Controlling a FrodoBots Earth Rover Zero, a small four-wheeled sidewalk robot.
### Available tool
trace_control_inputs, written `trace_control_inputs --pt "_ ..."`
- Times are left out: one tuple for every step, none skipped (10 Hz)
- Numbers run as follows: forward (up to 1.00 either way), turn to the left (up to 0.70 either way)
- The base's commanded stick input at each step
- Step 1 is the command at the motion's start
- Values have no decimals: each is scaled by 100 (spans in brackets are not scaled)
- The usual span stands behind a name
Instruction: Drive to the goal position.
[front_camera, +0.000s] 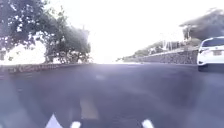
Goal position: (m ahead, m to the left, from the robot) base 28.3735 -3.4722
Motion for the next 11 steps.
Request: trace_control_inputs --pt "50 0" --pt "50 0" --pt "50 0" --pt "50 0" --pt "50 0" --pt "50 0" --pt "50 0" --pt "50 0" --pt "50 0" --pt "50 0" --pt "50 0"
